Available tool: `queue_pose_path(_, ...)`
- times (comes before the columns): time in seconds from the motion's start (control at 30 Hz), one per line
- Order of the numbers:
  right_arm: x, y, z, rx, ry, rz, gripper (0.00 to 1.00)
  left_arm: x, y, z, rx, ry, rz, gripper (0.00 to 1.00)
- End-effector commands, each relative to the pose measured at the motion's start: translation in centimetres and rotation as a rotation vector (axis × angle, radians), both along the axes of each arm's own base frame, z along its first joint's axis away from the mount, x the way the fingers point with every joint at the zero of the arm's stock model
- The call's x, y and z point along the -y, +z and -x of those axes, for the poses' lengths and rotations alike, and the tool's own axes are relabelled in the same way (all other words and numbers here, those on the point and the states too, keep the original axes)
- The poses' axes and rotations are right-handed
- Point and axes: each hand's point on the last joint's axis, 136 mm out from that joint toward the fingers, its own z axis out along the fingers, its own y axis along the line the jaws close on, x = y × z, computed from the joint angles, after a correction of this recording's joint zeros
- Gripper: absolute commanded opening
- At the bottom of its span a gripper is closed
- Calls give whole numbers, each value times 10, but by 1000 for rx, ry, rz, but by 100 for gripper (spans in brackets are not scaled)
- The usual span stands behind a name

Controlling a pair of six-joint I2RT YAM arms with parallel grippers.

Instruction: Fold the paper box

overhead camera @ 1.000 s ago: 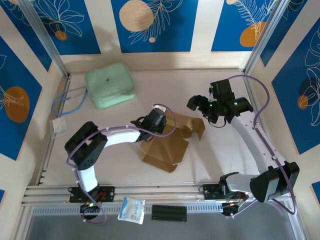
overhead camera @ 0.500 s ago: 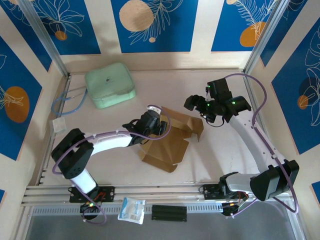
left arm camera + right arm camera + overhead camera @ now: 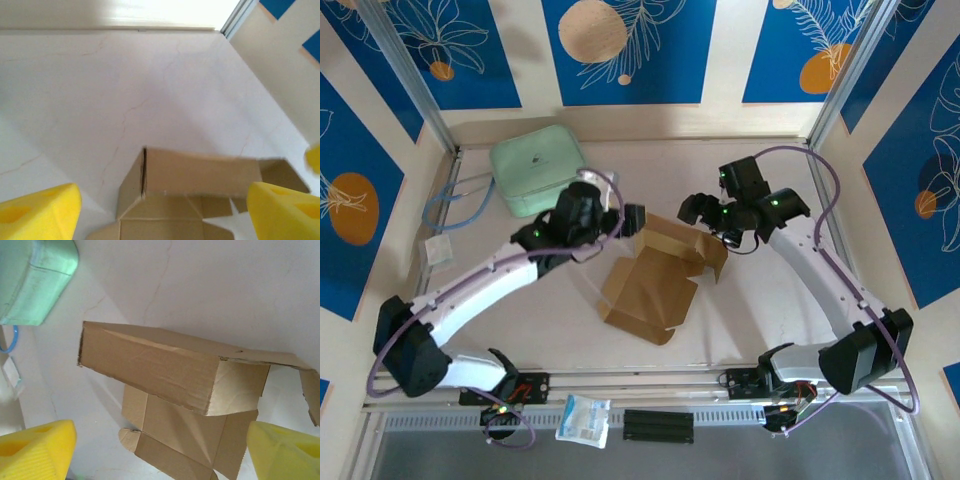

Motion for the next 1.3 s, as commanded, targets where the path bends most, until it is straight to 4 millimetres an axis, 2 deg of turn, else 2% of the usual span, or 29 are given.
queue_pose_path(0.0, 2, -21, 4, -63, -47, 43, 90, 4, -44, 4, -261, -78, -22, 86)
queue_pose_path(0.13, 1, -42, 0, -91, -63, 64, 99, 11, -63, -18, -310, -105, -6, 89)
queue_pose_path(0.23, -6, -50, -6, -88, -34, 53, 100, 24, -70, -25, -302, -165, 29, 90)
queue_pose_path(0.33, -14, -54, -11, -83, -12, 20, 94, 41, -74, -24, -325, -234, 90, 89)
queue_pose_path(0.47, -23, -60, -18, -74, -5, -16, 86, 48, -85, -24, -358, -238, 133, 86)
queue_pose_path(0.6, -30, -63, -24, -66, 14, -40, 77, 43, -97, -21, -389, -200, 138, 82)
queue_pose_path(0.8, -44, -62, -28, -35, 87, -45, 62, 28, -100, -16, -384, -110, 166, 75)
queue_pose_path(0.97, -39, -65, -29, -42, 62, -3, 62, 23, -110, -13, -436, -70, 157, 74)
queue_pose_path(1.07, -36, -64, -28, -49, 60, 14, 68, 24, -112, -14, -442, -70, 155, 74)
queue_pose_path(1.27, -32, -47, -15, -26, 82, 12, 75, 24, -115, -17, -451, -58, 150, 73)
